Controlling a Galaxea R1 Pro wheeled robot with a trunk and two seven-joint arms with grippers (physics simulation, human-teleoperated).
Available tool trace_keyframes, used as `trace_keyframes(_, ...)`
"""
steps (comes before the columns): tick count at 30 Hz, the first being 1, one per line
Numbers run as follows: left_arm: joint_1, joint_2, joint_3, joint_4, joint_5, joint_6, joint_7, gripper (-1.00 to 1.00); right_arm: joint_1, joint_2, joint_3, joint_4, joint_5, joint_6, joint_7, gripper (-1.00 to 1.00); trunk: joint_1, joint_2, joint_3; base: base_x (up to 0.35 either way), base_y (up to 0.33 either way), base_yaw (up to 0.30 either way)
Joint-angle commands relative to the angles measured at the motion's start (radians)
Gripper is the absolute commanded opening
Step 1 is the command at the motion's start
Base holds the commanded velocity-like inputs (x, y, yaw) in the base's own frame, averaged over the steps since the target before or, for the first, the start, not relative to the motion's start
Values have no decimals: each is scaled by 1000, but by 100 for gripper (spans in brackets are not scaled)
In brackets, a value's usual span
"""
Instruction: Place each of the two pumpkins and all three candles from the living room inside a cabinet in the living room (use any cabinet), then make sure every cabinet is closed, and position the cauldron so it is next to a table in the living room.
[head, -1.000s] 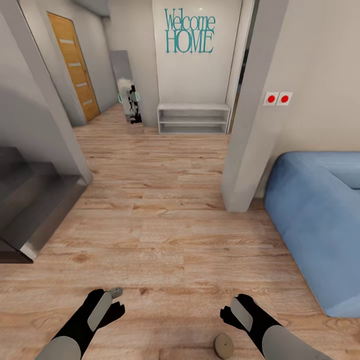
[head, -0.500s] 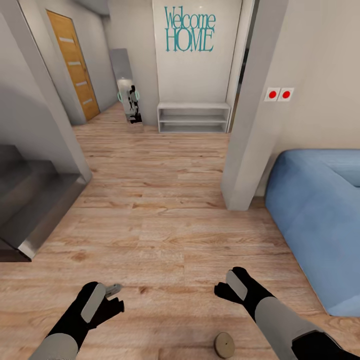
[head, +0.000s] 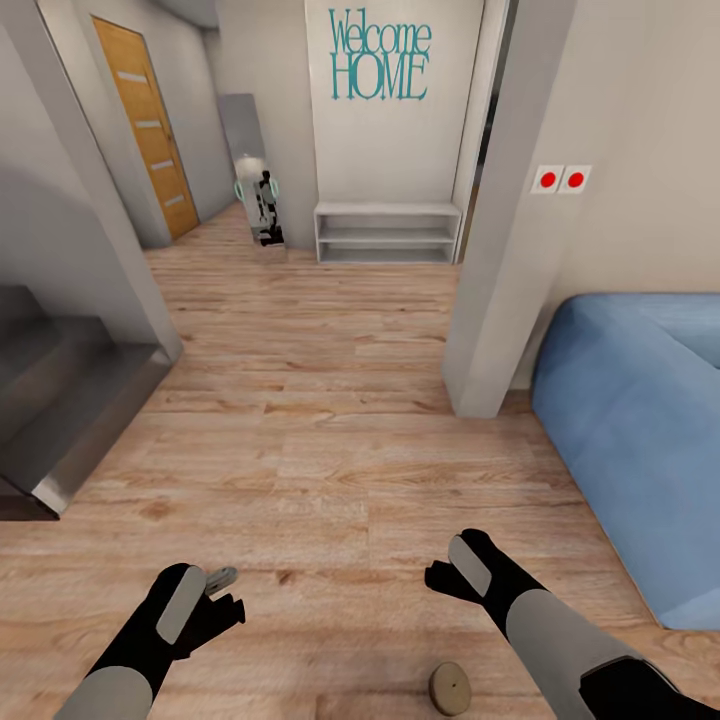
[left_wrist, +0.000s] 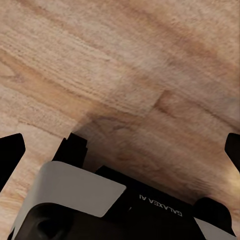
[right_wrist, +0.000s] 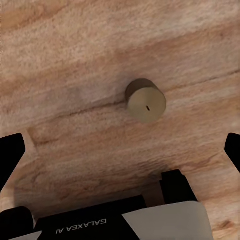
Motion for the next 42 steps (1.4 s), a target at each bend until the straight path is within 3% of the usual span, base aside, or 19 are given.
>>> trace_keyframes(1, 0, 0, 0, 0, 0, 0, 0, 100, 0, 0, 0, -1, 0, 0, 0, 100, 4, -7, -3, 0, 0, 0)
trace_keyframes(22, 0, -9, -2, -1, 0, 0, 2, 100, 0, 1, -1, -3, -9, -1, 3, 100, 84, -154, -69, 0, 0, 0)
trace_keyframes(28, 0, -8, -1, -10, 0, 0, 2, 100, 0, 21, 0, -5, -6, -2, 1, 100, 107, -196, -88, 0, 0, 0)
trace_keyframes(36, 0, -7, 2, -26, 5, 44, -1, 100, 0, 25, 0, -11, -4, -2, 1, 100, 138, -252, -113, 0, 0, 0)
trace_keyframes(38, 0, -7, 2, -38, 28, 59, -1, 100, 0, 25, 0, -14, -4, -2, 2, 100, 146, -266, -119, 0, 0, 0)
trace_keyframes(42, 1, -4, -1, -60, 159, 86, -2, 100, 0, 24, 0, -19, -4, -2, 6, 100, 161, -294, -132, 0, 0, 0)
